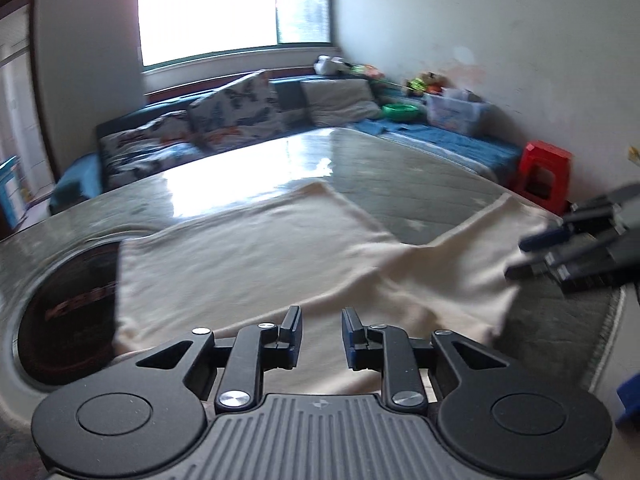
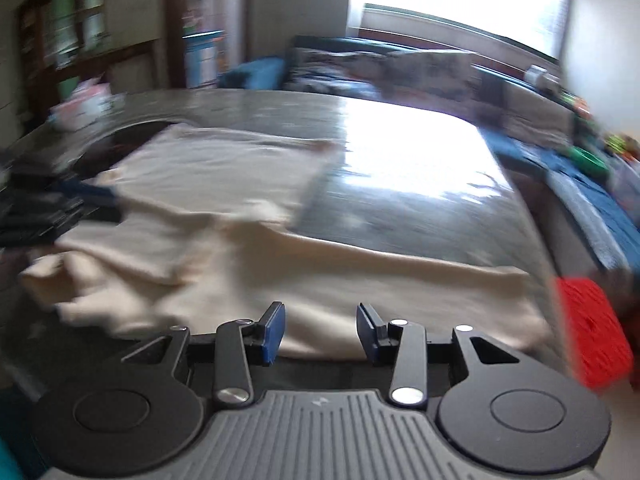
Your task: Fold clothes
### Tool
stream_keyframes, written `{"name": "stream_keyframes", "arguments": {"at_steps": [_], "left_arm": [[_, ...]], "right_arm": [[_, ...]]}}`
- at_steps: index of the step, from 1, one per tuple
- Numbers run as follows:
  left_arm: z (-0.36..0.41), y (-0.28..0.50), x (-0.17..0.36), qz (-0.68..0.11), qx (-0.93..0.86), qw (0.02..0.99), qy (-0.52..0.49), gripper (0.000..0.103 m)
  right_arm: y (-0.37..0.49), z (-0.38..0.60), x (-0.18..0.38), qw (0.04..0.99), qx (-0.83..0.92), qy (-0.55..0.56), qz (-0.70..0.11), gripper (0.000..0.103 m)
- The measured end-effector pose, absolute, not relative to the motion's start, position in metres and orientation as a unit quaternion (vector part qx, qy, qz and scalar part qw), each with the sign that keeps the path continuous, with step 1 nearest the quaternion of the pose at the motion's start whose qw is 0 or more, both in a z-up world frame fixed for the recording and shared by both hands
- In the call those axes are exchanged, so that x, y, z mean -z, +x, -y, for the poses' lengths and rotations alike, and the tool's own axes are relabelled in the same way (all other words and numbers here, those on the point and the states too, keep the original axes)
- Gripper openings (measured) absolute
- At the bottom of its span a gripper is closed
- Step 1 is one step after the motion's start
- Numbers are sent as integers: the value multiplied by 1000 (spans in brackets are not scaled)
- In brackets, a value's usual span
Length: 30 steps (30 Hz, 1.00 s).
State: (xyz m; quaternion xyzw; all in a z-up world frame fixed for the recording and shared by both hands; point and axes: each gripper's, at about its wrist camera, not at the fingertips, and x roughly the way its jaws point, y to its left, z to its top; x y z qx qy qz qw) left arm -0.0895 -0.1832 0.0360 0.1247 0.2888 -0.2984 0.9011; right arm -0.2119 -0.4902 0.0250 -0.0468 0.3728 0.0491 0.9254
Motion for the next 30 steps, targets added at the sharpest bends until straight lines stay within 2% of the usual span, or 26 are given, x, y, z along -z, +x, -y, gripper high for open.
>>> {"name": "stream_keyframes", "arguments": {"at_steps": [9, 19, 20, 22, 23, 30], "left_arm": [[213, -99, -25, -297, 322, 887, 145, 24], [220, -98, -19, -305, 320, 883, 155, 24], [220, -98, -18, -306, 319, 883, 156, 24], [220, -98, -18, -307, 319, 883, 156, 24], [220, -98, -18, -307, 319, 883, 156, 24], [221, -98, -19, -304, 322, 883, 154, 27]], "right_arm": [[-208, 586, -4, 925, 105, 48, -361, 40], [-198, 612, 6, 923, 137, 106, -344, 39], [-197, 611, 7, 924, 137, 103, -343, 36], [-197, 610, 7, 925, 139, 96, -341, 21], [-197, 611, 6, 925, 137, 99, -340, 9], [-206, 613, -22, 941, 132, 87, -299, 8]]}}
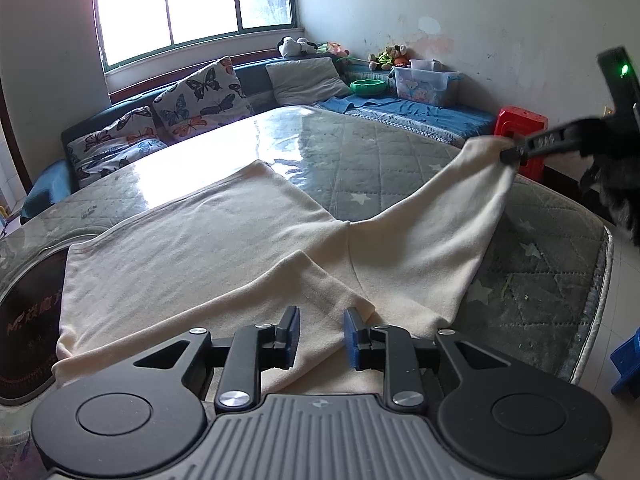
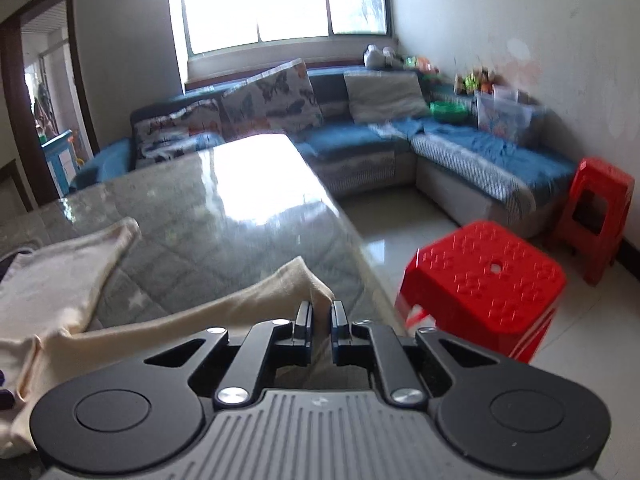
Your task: Fold clothes
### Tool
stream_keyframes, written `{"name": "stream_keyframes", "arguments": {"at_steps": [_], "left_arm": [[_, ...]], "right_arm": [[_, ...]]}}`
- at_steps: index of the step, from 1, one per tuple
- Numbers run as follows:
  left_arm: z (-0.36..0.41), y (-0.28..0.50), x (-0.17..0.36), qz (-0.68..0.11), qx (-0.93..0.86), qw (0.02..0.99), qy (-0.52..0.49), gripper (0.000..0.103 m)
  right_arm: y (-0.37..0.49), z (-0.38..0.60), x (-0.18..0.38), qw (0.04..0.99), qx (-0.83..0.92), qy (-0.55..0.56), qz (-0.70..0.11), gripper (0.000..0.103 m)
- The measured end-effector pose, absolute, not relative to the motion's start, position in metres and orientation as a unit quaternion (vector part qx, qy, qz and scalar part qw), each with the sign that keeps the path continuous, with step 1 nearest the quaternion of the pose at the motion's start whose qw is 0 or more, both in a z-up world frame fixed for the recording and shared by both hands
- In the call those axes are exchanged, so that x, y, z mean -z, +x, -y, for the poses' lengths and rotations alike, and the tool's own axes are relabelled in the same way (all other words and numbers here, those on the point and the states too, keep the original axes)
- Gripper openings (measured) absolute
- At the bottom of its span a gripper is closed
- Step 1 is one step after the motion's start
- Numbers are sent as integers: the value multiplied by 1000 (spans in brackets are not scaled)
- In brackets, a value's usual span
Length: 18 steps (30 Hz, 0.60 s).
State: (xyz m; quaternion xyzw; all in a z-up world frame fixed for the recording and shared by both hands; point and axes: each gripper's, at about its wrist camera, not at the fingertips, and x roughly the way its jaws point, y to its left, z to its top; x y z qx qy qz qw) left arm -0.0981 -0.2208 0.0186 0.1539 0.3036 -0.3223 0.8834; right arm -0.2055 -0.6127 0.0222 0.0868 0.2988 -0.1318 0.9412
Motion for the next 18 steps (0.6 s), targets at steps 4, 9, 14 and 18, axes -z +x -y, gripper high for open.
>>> {"name": "stream_keyframes", "arguments": {"at_steps": [4, 9, 14, 18], "left_arm": [[226, -100, -17, -302, 331, 881, 155, 27], [232, -100, -10, -304, 334, 878, 161, 27], [224, -101, -15, -301, 331, 882, 146, 32], [202, -103, -25, -294, 319, 893, 122, 34]], "right_arm": [[-207, 609, -38, 947, 124, 73, -287, 8], [-206, 598, -47, 951, 110, 65, -280, 8], [-211, 575, -81, 962, 79, 42, -256, 8], [-212, 546, -110, 970, 39, 14, -239, 8]]}}
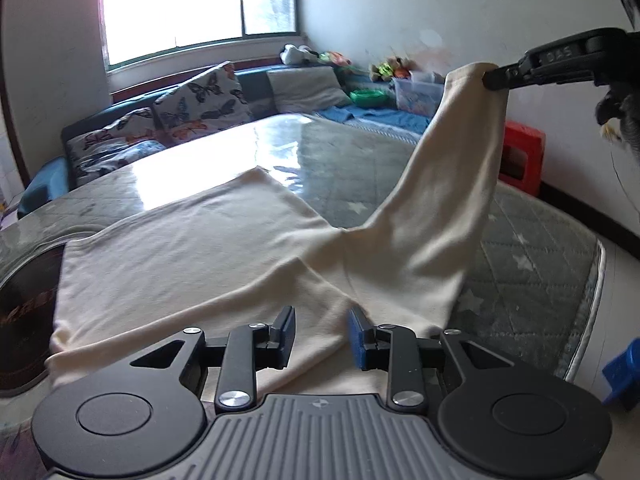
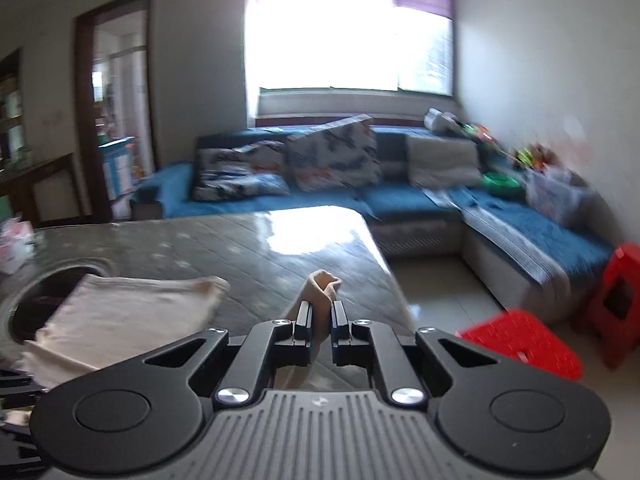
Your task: Fold clothes
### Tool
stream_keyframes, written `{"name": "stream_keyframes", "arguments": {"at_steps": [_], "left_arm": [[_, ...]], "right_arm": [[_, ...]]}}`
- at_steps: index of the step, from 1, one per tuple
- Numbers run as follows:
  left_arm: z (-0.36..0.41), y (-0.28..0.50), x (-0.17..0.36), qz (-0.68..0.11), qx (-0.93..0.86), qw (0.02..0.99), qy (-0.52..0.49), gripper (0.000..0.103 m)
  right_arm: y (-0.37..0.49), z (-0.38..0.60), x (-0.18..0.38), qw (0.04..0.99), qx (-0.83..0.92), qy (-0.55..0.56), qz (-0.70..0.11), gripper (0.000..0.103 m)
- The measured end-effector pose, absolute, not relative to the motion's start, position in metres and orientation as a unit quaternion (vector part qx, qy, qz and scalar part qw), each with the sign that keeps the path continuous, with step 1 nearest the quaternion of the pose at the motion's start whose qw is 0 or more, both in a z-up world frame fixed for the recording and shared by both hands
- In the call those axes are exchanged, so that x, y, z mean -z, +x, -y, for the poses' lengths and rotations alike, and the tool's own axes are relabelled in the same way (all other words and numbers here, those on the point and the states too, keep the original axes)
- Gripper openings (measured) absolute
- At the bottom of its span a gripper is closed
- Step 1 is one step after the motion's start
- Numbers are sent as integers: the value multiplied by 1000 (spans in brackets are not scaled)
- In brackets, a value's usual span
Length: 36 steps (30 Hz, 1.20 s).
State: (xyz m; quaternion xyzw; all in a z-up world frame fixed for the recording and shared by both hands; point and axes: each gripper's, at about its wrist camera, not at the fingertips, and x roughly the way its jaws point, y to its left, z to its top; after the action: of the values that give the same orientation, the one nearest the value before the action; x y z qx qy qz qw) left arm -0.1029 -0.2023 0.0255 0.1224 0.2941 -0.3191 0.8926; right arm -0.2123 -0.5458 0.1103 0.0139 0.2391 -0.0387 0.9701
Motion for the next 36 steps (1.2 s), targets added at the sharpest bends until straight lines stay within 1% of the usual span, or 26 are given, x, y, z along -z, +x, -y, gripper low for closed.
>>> {"name": "stream_keyframes", "arguments": {"at_steps": [2, 9, 16, 22, 28, 30, 32, 36], "left_arm": [[188, -103, -30, -287, 305, 900, 115, 40], [124, -101, -40, -276, 242, 927, 84, 42], [65, -99, -38, -281, 180, 941, 56, 43], [38, -102, -35, -286, 156, 945, 42, 43], [30, -102, -33, -291, 149, 945, 36, 43], [30, -102, -33, -291, 148, 945, 37, 43], [30, -101, -33, -290, 148, 945, 38, 43], [33, -102, -36, -284, 150, 946, 41, 43]], "right_arm": [[-210, 525, -123, 972, 12, -4, -233, 8], [-190, 441, -138, 967, -91, -53, -233, 8], [-163, 346, -122, 943, -191, -100, -254, 8], [-152, 286, -98, 917, -254, -123, -282, 8], [-149, 260, -69, 896, -293, -118, -312, 9], [-151, 257, -64, 890, -304, -113, -320, 15], [-153, 258, -63, 889, -308, -110, -319, 18], [-160, 272, -70, 894, -298, -113, -314, 20]]}}
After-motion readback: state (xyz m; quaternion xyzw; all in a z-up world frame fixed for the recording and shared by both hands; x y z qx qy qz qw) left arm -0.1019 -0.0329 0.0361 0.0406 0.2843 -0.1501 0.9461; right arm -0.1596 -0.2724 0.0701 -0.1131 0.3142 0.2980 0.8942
